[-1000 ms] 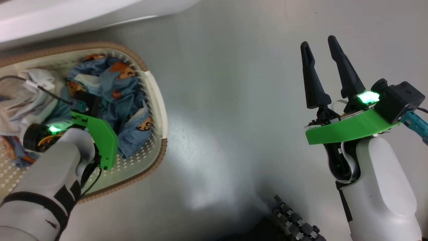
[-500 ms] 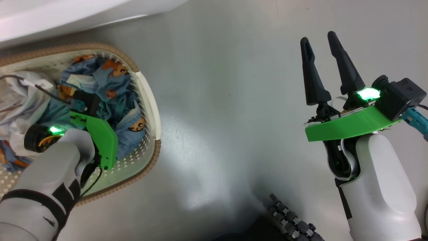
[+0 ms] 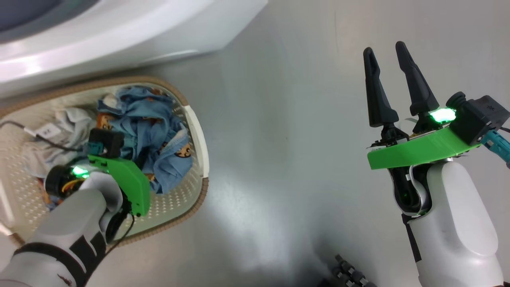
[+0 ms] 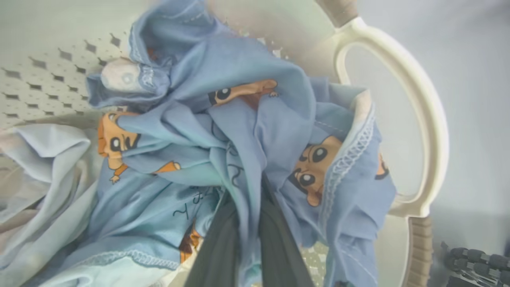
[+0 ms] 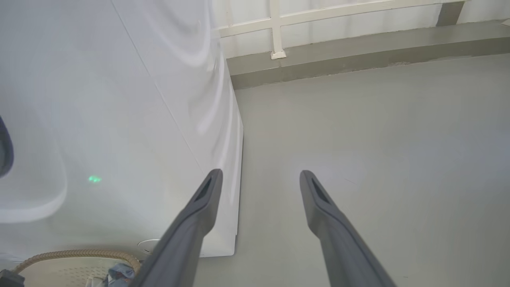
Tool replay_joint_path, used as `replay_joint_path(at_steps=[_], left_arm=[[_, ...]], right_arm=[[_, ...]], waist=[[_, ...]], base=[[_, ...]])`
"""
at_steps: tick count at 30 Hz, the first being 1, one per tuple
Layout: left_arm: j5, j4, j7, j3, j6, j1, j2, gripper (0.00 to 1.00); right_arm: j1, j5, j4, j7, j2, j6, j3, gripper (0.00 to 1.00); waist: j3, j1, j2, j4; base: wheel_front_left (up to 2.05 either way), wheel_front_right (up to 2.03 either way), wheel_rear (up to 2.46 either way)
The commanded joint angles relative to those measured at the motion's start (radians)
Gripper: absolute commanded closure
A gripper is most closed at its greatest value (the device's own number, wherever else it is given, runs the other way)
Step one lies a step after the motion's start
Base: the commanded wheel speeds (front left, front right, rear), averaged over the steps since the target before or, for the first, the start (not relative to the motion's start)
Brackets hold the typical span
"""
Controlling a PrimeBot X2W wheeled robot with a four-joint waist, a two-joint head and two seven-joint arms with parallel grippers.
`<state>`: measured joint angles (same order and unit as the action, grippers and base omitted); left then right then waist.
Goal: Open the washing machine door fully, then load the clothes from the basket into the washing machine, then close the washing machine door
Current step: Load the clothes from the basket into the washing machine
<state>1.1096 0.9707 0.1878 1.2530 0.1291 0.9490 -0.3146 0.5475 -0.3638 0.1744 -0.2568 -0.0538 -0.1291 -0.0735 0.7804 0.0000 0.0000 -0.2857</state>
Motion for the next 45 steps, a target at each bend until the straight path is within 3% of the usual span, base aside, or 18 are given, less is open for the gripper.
replay_joint_path(at_steps=[1,11,20,31,45], left_arm=[[0.016,-0.02,0.024,-0.01,0.002,-0.025,-0.021,1.0],[0.034,-0.099,0.073,-0.04,0.002,-0.069,-0.035,1.0],[-0.159,-0.26,0.074,-0.354,-0.001,-0.239,-0.046,1.0],[-0.354,-0.453,0.074,-0.652,-0.037,-0.475,0.0,1.0],[-0.53,-0.664,0.074,-0.897,-0.06,-0.699,0.087,1.0]], right_arm=[[-0.048,0.004,-0.017,-0.005,0.003,-0.002,-0.012,0.0],[-0.091,0.002,0.003,-0.005,-0.011,-0.002,-0.004,0.0],[-0.156,-0.003,0.028,-0.005,-0.035,-0.002,0.002,0.0],[-0.238,-0.011,0.051,-0.005,-0.062,-0.002,0.001,0.0],[-0.33,-0.022,0.063,-0.005,-0.107,-0.002,0.016,0.0]], waist=[[-0.063,0.0,0.0,0.034],[-0.179,0.0,0.0,0.085],[-0.336,0.0,0.0,0.13],[-0.505,0.0,0.0,0.178],[-0.677,0.0,0.0,0.245]], base=[[0.0,0.0,0.0],[0.0,0.0,0.0],[0.0,0.0,0.0],[0.0,0.0,0.0],[0.0,0.0,0.0]])
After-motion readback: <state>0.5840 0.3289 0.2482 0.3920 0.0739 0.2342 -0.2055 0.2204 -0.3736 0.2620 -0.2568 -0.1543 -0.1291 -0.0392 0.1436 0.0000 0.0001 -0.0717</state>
